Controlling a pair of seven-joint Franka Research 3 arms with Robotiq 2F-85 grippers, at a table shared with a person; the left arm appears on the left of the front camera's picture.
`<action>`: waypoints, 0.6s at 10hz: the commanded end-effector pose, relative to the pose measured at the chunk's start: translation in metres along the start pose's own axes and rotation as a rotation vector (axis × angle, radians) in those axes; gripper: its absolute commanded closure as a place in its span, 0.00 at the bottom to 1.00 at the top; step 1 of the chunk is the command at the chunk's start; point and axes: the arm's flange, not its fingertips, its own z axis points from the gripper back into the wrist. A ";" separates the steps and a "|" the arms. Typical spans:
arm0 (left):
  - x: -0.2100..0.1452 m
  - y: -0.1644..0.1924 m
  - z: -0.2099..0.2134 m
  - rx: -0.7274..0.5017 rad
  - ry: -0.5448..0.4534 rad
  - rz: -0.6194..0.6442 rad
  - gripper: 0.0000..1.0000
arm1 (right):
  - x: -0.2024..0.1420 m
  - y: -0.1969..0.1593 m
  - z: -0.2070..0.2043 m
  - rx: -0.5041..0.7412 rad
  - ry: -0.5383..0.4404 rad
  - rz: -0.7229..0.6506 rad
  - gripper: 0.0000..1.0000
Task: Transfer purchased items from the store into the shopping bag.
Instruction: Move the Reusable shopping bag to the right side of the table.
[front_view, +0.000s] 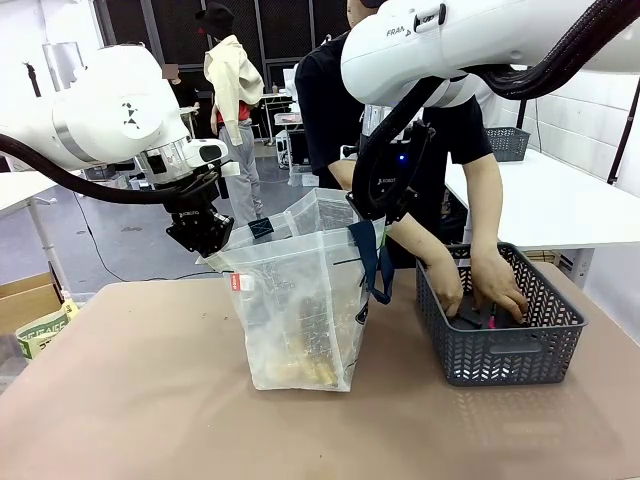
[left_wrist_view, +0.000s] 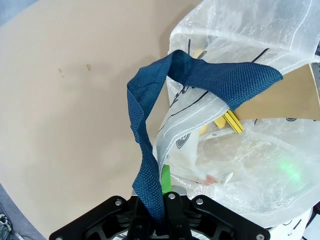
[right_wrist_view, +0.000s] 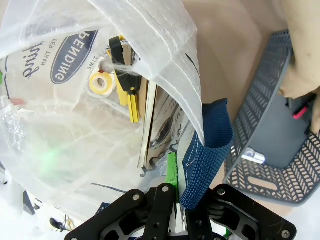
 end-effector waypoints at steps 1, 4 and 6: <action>0.000 0.000 -0.001 0.002 0.002 0.002 1.00 | 0.000 -0.001 0.001 0.000 -0.003 -0.002 1.00; 0.000 0.000 -0.001 0.002 0.002 0.002 1.00 | 0.000 -0.001 0.001 0.000 -0.003 -0.002 1.00; 0.000 0.000 -0.001 0.002 0.002 0.002 1.00 | 0.000 -0.001 0.001 0.000 -0.003 -0.002 1.00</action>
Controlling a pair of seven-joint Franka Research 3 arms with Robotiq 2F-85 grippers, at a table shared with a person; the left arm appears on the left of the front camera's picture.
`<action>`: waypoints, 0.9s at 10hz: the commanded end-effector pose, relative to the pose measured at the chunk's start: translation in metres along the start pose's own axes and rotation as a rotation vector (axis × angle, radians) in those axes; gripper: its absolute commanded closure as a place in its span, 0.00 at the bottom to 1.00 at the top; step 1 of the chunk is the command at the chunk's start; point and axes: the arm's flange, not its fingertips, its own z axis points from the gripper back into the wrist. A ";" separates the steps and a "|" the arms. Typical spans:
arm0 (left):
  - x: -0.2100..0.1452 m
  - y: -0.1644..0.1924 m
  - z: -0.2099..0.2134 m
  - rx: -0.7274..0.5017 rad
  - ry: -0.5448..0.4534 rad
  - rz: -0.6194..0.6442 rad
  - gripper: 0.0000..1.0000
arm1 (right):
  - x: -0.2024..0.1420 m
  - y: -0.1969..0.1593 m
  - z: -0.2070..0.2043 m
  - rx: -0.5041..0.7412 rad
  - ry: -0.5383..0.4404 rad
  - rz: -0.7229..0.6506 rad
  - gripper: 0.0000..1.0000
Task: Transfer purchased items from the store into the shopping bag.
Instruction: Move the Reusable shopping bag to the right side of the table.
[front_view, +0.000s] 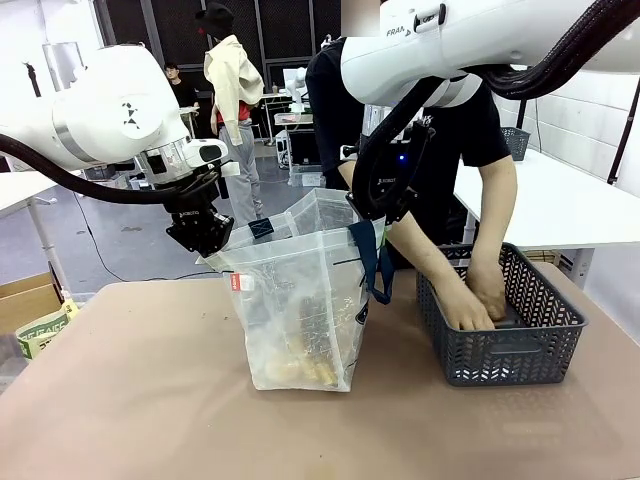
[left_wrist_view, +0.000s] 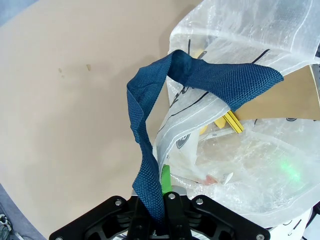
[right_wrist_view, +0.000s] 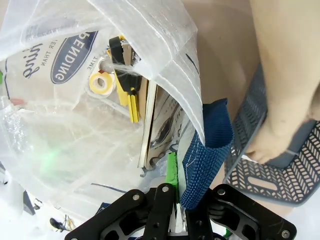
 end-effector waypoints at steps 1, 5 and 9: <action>0.000 0.000 -0.001 0.002 0.002 0.002 1.00 | 0.000 -0.001 0.001 0.000 -0.003 -0.002 1.00; 0.000 0.000 -0.001 0.002 0.002 0.002 1.00 | 0.000 -0.001 0.001 0.000 -0.003 -0.002 1.00; 0.000 0.000 -0.001 0.002 0.002 0.002 1.00 | 0.000 -0.001 0.001 0.000 -0.003 -0.002 1.00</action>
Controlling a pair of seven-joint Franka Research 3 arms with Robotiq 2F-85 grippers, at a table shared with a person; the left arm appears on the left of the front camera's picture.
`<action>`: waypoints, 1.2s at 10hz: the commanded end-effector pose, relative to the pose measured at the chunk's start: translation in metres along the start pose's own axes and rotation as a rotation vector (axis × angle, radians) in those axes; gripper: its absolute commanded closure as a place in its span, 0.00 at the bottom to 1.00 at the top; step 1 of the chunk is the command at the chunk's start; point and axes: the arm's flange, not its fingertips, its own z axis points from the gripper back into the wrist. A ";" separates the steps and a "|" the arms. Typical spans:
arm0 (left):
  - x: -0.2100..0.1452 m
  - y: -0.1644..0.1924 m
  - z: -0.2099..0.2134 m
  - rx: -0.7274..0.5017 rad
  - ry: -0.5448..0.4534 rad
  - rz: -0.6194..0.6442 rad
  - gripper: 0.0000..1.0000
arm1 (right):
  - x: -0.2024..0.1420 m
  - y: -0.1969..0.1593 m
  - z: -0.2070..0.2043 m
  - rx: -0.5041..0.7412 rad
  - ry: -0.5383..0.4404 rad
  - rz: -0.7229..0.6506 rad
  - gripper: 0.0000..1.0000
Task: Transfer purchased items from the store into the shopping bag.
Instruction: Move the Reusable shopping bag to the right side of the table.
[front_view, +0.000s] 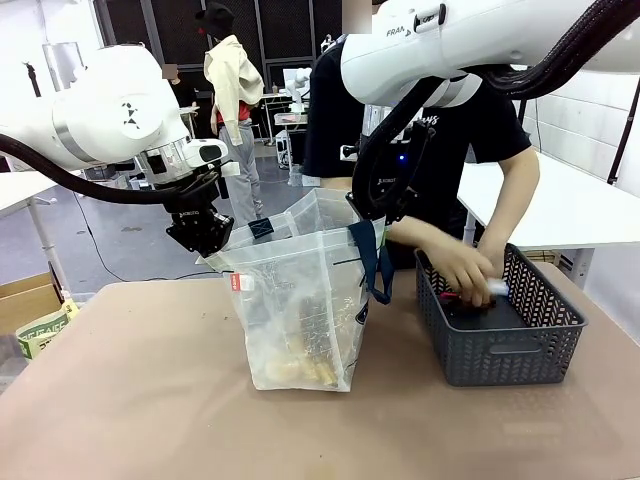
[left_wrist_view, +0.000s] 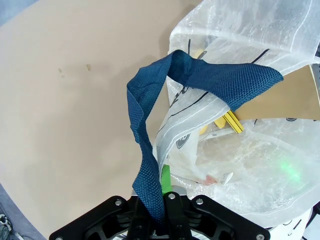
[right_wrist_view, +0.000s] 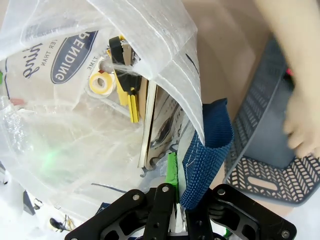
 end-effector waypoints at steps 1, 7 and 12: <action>0.000 0.000 -0.001 0.002 0.002 0.002 1.00 | 0.000 -0.001 0.001 0.000 -0.003 -0.002 1.00; 0.000 0.000 -0.001 0.002 0.002 0.002 1.00 | 0.000 -0.001 0.001 0.000 -0.003 -0.002 1.00; 0.000 0.000 -0.001 0.002 0.002 0.002 1.00 | 0.000 -0.001 0.001 0.000 -0.003 -0.002 1.00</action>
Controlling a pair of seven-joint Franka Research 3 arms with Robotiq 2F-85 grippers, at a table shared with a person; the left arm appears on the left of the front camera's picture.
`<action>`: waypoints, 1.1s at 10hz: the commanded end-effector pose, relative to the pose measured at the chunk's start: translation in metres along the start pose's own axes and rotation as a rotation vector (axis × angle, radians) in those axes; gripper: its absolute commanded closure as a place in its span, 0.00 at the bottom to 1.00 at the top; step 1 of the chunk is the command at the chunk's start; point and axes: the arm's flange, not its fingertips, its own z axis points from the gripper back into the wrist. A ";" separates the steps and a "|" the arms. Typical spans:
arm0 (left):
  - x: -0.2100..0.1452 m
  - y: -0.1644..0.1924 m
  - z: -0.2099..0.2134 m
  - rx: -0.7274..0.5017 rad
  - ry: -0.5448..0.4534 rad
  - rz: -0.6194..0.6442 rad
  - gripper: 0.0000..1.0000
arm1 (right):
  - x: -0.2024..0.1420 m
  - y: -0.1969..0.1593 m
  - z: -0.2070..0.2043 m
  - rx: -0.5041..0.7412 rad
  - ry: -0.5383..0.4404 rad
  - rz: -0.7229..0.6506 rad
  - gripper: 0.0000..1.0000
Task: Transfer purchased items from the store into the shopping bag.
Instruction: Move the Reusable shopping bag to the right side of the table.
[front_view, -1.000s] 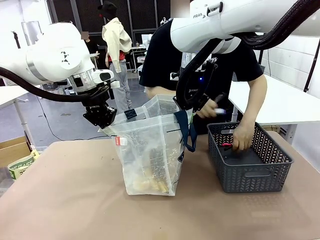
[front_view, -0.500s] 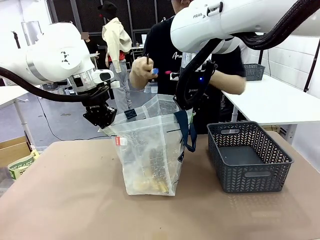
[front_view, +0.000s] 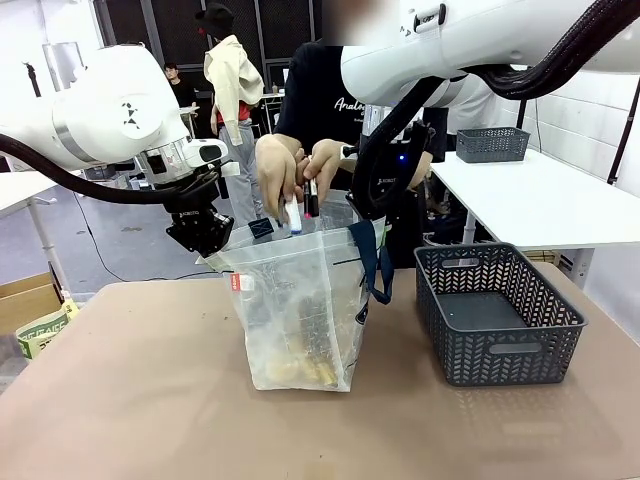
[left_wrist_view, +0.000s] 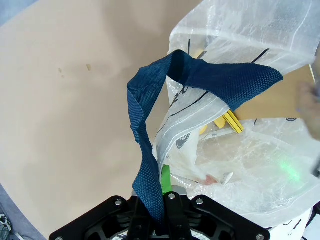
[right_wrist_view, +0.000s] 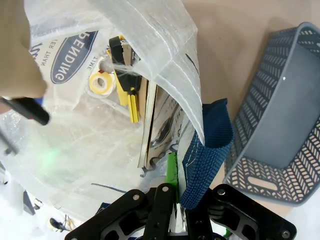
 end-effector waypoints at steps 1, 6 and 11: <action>0.000 0.000 -0.001 0.002 0.002 0.002 1.00 | 0.000 -0.001 0.001 0.000 -0.003 -0.002 1.00; 0.000 0.000 -0.001 0.002 0.002 0.002 1.00 | 0.000 -0.001 0.001 0.000 -0.003 -0.002 1.00; 0.000 0.000 -0.001 0.002 0.002 0.002 1.00 | 0.000 -0.001 0.001 0.000 -0.003 -0.002 1.00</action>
